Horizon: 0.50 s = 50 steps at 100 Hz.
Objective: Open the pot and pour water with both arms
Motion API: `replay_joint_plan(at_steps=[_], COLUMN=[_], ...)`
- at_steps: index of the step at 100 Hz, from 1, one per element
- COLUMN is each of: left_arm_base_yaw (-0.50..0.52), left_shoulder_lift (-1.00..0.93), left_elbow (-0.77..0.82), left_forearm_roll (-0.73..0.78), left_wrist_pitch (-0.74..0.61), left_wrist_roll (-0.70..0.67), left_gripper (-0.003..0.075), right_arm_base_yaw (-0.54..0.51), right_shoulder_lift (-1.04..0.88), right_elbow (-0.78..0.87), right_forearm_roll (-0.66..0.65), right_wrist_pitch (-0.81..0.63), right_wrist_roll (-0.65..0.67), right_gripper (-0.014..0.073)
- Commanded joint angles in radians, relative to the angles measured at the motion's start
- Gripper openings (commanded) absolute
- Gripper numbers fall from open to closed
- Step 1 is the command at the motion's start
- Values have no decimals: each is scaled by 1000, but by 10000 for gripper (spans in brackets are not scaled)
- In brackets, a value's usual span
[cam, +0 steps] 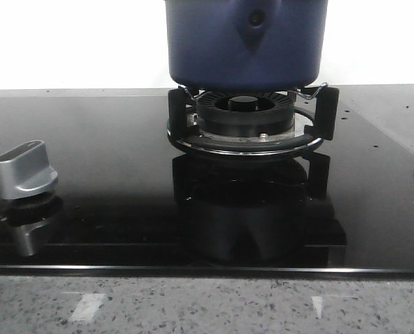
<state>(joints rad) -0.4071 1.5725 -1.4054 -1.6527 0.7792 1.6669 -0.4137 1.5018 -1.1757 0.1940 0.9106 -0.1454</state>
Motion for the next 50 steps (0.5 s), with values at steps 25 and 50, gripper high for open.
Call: replay_joint_plan(at_steps=[25,50], left_arm_base_yaw=[-8,-8], left_shoulder_lift=[-45,-45], left_elbow=[-40,-40], left_forearm_roll=[-152,-196], left_wrist_pitch=[49,77], left_wrist_roll=[2,2], left_gripper=[368,368], right_arm_base_yaw=[-7,-7], right_shoulder_lift=[-240,-326], right_elbow=[-53,-53], right_forearm_roll=[45,182], right_wrist_pitch=[-19,-16], right_wrist_roll=[-13,-102], right_gripper=[423,423])
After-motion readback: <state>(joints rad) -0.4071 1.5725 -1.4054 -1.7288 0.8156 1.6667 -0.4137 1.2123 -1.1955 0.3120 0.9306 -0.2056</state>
